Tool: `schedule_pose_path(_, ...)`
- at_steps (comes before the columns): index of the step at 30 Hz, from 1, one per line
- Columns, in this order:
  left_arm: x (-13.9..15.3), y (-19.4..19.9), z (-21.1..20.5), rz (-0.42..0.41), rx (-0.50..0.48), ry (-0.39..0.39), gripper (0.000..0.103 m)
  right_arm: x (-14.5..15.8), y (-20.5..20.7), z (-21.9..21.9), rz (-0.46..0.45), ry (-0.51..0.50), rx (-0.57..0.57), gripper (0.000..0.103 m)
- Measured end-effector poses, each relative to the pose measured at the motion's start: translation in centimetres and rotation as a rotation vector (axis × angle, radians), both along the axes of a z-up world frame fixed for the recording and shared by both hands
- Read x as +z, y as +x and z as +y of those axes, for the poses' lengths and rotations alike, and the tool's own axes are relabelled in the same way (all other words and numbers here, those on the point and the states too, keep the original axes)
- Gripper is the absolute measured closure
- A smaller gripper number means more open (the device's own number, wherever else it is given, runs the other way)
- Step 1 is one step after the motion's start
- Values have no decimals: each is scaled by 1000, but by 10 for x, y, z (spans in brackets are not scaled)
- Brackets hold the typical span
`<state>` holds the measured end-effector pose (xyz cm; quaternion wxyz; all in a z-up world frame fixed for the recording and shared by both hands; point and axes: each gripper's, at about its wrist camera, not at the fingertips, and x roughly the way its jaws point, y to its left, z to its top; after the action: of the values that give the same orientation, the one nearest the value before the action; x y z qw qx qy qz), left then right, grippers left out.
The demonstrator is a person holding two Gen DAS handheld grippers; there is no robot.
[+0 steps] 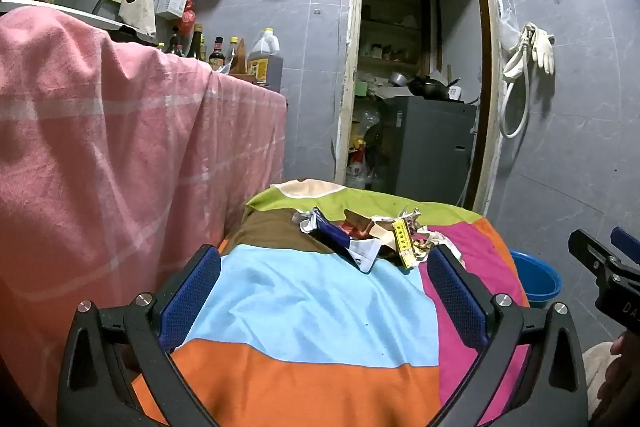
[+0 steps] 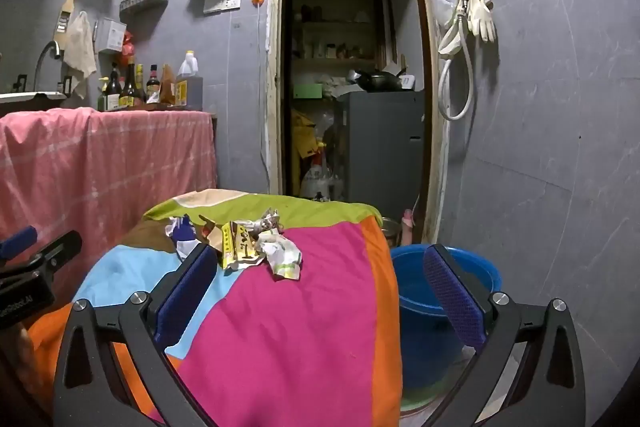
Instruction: Collect trash
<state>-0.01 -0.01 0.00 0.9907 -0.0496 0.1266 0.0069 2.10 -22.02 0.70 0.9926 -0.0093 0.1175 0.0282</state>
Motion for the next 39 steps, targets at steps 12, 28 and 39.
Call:
schedule_pose_path(12, 0, 0, 1, 2, 1, 0, 2, -2, 1, 1, 5, -7, -1, 0)
schedule_pose_path(28, 0, 0, 0, 4, 4, 3, 2, -3, 2, 0, 9, -5, -1, 0)
schedule_pose_path(39, -6, 4, 9, 2, 6, -1, 2, -3, 2, 0, 10, -3, -1, 0)
